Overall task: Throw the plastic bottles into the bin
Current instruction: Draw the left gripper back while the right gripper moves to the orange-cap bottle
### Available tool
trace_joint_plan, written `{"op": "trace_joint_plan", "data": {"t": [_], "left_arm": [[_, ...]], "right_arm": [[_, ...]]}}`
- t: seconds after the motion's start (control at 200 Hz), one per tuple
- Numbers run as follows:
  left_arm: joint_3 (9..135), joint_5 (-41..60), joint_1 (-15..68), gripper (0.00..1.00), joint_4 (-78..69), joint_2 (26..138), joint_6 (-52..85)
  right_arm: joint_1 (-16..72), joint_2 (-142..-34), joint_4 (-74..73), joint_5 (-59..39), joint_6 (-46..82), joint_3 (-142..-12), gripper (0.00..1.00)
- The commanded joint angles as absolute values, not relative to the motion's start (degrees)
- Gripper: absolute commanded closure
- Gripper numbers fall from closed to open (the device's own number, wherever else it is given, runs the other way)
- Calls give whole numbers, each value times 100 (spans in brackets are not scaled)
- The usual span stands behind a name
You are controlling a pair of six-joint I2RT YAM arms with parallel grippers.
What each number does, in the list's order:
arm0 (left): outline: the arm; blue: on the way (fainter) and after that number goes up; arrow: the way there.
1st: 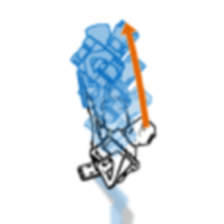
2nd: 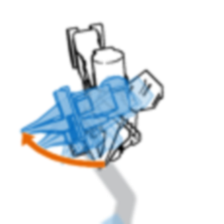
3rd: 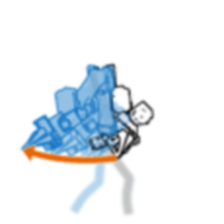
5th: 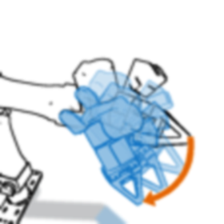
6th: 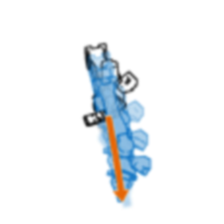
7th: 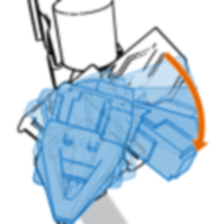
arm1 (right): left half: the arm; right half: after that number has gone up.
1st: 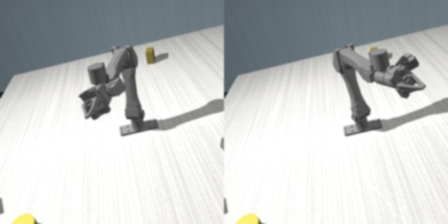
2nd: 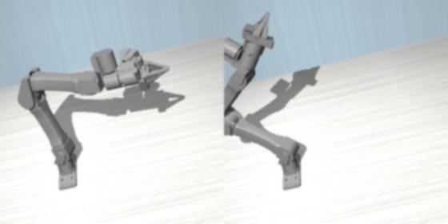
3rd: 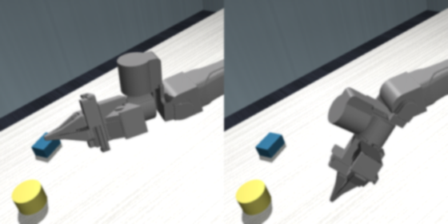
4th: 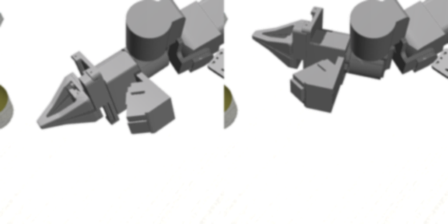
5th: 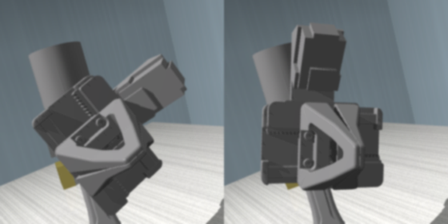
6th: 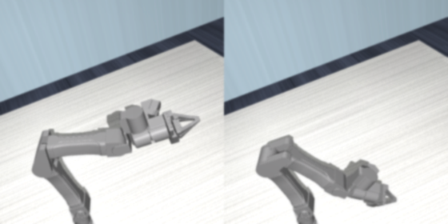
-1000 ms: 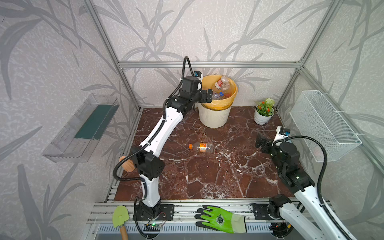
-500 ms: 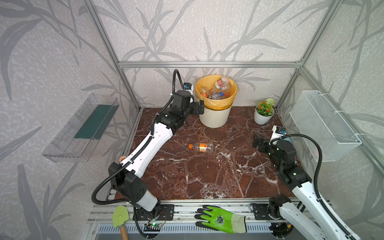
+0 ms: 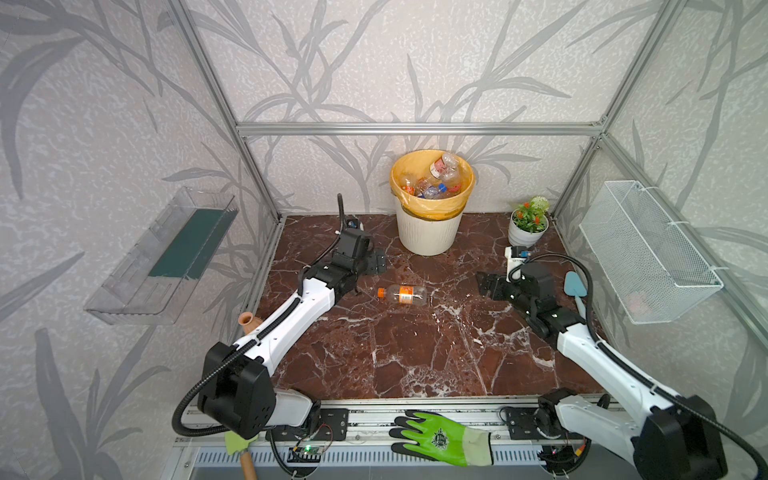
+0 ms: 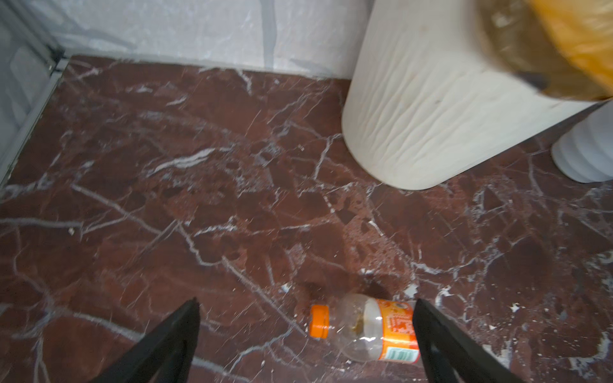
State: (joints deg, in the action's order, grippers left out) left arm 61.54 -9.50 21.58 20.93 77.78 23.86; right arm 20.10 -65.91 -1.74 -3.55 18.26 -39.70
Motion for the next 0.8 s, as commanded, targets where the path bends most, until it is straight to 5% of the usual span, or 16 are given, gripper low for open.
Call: {"op": "trace_joint_plan", "data": {"t": [0.0,0.795], "left_arm": [[5822,-951,1912,1,2010,7364,2899],[3738,-1273,352,1,2165,4866,3794]], "right_arm": [[2398,-7085,-139,-677,1147,-4619,5],[4320,-10918,1830,-511,-1456,-7798,4]]}}
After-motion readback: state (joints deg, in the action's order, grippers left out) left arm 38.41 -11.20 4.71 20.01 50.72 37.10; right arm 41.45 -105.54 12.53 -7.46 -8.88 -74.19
